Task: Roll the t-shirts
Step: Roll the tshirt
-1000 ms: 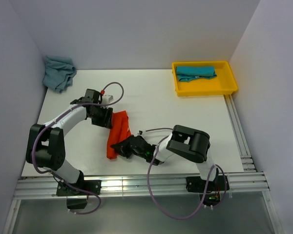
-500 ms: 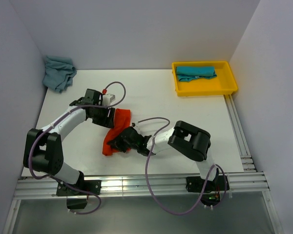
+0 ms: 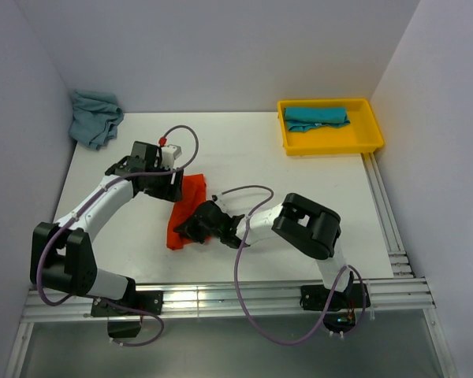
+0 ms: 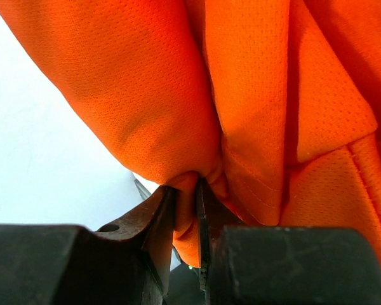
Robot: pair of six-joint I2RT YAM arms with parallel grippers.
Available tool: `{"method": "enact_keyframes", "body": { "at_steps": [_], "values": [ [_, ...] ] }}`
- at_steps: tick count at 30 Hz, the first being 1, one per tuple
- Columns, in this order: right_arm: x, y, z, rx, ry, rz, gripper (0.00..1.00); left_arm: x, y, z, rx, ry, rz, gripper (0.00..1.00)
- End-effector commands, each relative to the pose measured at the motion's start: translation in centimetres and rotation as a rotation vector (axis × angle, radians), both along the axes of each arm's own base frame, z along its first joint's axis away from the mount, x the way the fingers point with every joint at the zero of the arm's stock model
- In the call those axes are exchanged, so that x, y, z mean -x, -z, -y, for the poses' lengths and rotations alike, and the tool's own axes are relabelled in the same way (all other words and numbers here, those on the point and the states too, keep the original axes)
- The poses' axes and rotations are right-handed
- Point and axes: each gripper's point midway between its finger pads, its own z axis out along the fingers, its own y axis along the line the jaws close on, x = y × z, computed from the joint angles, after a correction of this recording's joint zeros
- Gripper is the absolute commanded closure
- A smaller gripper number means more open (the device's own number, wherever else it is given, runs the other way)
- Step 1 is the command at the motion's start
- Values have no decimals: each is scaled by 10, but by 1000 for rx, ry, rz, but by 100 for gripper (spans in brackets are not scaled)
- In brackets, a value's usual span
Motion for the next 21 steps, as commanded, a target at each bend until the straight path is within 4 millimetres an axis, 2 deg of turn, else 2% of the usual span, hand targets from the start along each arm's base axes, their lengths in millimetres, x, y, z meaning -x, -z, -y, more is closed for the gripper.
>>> {"method": "enact_keyframes", "body": {
  "at_steps": [1, 2, 6, 11, 15, 19, 21],
  "values": [
    [-6, 21, 17, 121, 18, -1, 100, -4, -16, 12, 55, 28, 42, 30],
    [-6, 20, 17, 123, 18, 3, 100, 0, -13, 14, 46, 70, 30, 29],
    [-8, 19, 18, 141, 19, 11, 100, 5, 22, 19, 5, 107, -72, 29],
    [-9, 19, 21, 163, 20, 16, 100, 4, 36, 22, -53, 114, -83, 29],
    [-9, 19, 23, 182, 19, 26, 100, -5, 46, 12, -123, 57, -78, 30],
    [-10, 11, 28, 229, 18, 54, 96, -14, 55, -4, -213, -10, -72, 39],
    [-11, 6, 30, 268, 13, 80, 89, -15, 59, -4, -219, -11, -81, 49]
  ]
}}
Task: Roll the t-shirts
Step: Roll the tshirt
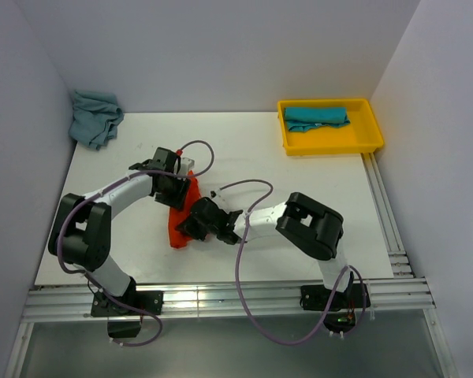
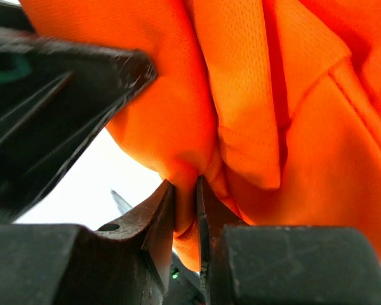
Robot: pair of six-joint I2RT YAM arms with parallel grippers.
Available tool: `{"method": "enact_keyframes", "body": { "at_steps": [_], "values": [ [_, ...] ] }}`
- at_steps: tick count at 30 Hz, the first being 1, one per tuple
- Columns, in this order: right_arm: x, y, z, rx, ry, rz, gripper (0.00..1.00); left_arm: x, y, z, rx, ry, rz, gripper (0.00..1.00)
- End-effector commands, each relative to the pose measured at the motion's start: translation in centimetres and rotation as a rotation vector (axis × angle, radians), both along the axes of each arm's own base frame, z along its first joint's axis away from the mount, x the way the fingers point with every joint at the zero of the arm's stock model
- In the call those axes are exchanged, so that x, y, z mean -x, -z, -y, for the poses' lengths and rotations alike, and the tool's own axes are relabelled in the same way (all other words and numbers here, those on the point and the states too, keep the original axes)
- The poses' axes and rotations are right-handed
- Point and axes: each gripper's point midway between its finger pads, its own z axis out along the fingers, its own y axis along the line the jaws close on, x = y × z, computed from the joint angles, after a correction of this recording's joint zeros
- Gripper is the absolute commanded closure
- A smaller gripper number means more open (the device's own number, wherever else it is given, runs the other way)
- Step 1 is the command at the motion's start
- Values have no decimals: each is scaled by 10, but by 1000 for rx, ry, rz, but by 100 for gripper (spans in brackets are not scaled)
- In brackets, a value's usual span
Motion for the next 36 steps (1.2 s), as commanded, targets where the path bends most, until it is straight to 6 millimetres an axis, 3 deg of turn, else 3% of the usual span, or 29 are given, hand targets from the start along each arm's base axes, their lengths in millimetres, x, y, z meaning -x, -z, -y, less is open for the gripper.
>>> {"method": "enact_keyframes", "body": {
  "at_steps": [1, 2, 7, 12, 15, 19, 20, 21, 26, 29, 36],
  "values": [
    [-5, 0, 24, 165, 17, 61, 87, -19, -3, -8, -61, -33, 54, 52],
    [-7, -6, 23, 174, 13, 86, 80, -19, -2, -8, -61, -33, 52, 58],
    [-5, -38, 34, 217, 14, 162, 56, -19, -1, -7, -60, -32, 45, 62],
    [-12, -81, 76, 313, 86, 265, 47, -17, 3, -6, -58, -26, 27, 64],
    [-17, -92, 95, 339, 92, 296, 45, -16, 2, -6, -52, -24, 25, 64],
    [-45, -80, 109, 403, 80, 287, 45, -16, 1, -3, -39, -17, 20, 64],
    [-50, -80, 106, 415, 58, 304, 46, -15, 1, -2, -33, -16, 18, 64],
    [-54, -66, 105, 442, 43, 287, 46, -14, 1, -1, -30, -12, 17, 64],
    [-82, -36, 95, 427, -35, 294, 48, -11, 2, 1, -17, 5, 1, 64],
    [-96, -28, 91, 408, -54, 308, 44, -10, 3, 2, -13, 11, -6, 64],
    [-102, -13, 78, 334, -76, 300, 34, -9, 3, 3, -9, 15, -12, 64]
  ]
}}
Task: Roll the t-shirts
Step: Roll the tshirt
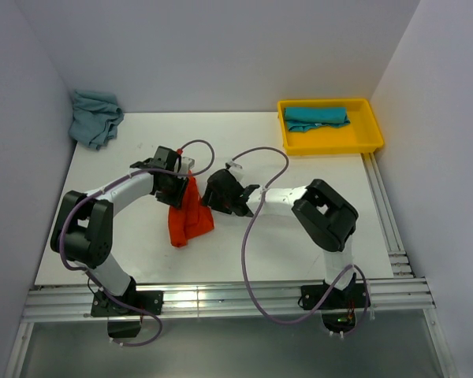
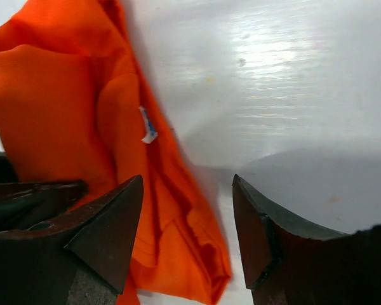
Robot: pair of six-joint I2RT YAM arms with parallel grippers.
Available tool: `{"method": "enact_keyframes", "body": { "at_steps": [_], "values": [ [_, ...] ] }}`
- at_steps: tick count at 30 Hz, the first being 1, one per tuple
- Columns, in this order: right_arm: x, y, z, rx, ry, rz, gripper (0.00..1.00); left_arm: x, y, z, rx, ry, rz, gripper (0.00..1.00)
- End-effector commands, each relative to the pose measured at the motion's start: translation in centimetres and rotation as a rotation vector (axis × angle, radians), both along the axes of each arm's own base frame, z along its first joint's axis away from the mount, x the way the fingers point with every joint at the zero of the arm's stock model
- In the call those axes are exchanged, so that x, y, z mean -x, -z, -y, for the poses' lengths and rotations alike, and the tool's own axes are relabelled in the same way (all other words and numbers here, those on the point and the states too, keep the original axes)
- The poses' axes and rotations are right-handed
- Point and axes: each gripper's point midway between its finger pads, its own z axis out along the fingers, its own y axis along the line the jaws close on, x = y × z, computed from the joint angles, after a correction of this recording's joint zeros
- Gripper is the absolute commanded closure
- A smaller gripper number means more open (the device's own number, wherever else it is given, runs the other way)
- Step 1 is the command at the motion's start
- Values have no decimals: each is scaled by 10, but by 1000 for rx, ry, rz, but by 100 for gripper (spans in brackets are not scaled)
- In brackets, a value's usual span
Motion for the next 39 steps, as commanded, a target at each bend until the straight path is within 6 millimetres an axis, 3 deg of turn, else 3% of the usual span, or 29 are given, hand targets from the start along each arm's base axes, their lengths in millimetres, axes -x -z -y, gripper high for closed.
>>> {"method": "enact_keyframes", "body": {
  "at_steps": [1, 8, 13, 16, 17, 19, 21, 24, 33, 39],
  "values": [
    [-14, -17, -23, -87, -42, 49, 34, -4, -2, 4, 8, 22, -8, 64],
    [-14, 6, -37, -72, -52, -27, 34, -3, -2, 5, 15, 25, -11, 64],
    [-12, 19, -40, -48, -37, -71, 42, -3, -4, 7, 25, 32, -7, 64],
    [-5, 26, -39, -37, -26, -91, 57, -2, -5, 8, 35, 40, -4, 64],
    [-2, 28, -39, -33, -23, -94, 68, -2, -5, 9, 39, 42, -5, 64],
    [4, 33, -40, -37, -18, -111, 72, -1, -6, 9, 44, 44, -5, 63],
    [10, 38, -40, -41, -3, -124, 88, -1, -7, 10, 46, 43, -5, 63],
    [18, 42, -35, -28, 35, -127, 99, -2, -8, 9, 46, 39, 3, 63],
    [44, 36, -20, 17, 122, -139, 100, -5, -14, 7, 40, 19, 32, 54],
    [58, 37, -10, 47, 143, -145, 100, -8, -13, 2, 18, 1, 39, 54]
  ]
}}
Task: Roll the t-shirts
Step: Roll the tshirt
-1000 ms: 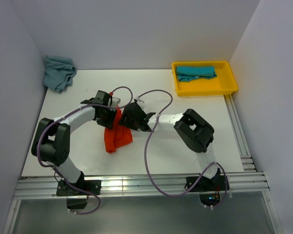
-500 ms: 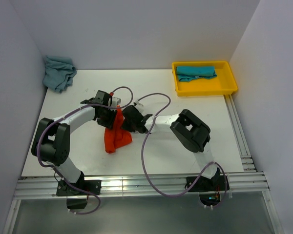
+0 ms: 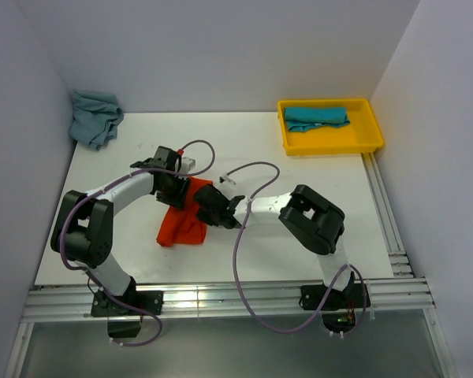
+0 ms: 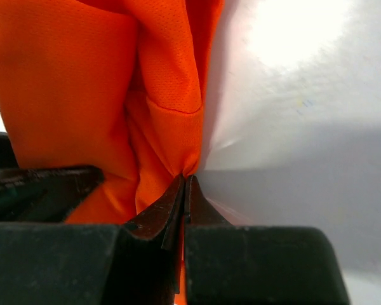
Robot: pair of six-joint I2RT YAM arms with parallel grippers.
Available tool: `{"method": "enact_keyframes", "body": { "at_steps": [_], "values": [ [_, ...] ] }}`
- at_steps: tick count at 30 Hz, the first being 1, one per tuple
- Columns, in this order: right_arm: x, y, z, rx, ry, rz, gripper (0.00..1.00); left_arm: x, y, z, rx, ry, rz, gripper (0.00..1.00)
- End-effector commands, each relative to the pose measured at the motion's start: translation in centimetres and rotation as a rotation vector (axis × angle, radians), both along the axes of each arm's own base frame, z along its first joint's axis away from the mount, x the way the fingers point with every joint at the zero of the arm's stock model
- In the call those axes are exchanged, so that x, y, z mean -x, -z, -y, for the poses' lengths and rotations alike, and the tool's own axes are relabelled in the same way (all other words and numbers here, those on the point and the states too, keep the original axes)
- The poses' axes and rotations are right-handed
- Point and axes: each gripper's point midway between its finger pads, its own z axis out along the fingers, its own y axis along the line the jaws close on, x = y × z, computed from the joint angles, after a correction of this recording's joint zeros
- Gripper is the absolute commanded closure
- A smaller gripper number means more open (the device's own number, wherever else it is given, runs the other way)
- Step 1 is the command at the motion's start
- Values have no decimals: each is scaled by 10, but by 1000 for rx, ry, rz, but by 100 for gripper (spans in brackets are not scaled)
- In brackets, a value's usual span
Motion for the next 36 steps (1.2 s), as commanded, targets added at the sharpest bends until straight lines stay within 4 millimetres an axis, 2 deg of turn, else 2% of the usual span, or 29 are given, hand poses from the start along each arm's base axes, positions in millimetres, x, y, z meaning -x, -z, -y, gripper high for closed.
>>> {"method": "enact_keyframes", "body": {
  "at_steps": [1, 6, 12, 14, 17, 18, 20, 22, 28, 31, 32, 34, 35, 36],
  "values": [
    [23, 18, 32, 125, 22, -59, 100, -9, -11, -2, -4, -19, 47, 55],
    [32, 24, 38, 164, 21, -69, 100, -11, -9, -5, -5, -28, 43, 60],
    [35, 26, 38, 203, 12, -68, 100, -7, -4, -2, 14, -49, 6, 81],
    [35, 26, 40, 217, 16, -67, 100, -6, -4, -2, 14, -47, 3, 83],
    [33, 16, 41, 252, 20, -52, 86, -4, -3, -3, 9, -46, -3, 84],
    [30, 8, 37, 252, 16, -37, 74, -4, -2, -4, 6, -49, -5, 84],
    [28, -6, 37, 281, 20, -13, 56, -2, 2, -5, -5, -48, -19, 84],
    [31, -16, 40, 319, 20, 5, 51, 0, 7, -5, -9, -43, -40, 86],
    [37, -57, 33, 330, 28, 73, 54, 1, 10, -6, -14, -42, -50, 85],
    [42, -79, 21, 308, 16, 119, 55, 2, 12, -6, -18, -40, -56, 85],
    [46, -89, 10, 290, -9, 136, 57, 2, 12, -6, -19, -40, -57, 85],
    [50, -94, -2, 284, -33, 156, 58, 2, 13, -6, -19, -40, -59, 85],
    [50, -108, -15, 262, -50, 179, 59, 2, 13, -6, -19, -40, -59, 85],
    [54, -105, -23, 273, -69, 191, 60, 2, 14, -6, -19, -39, -62, 85]
  ]
}}
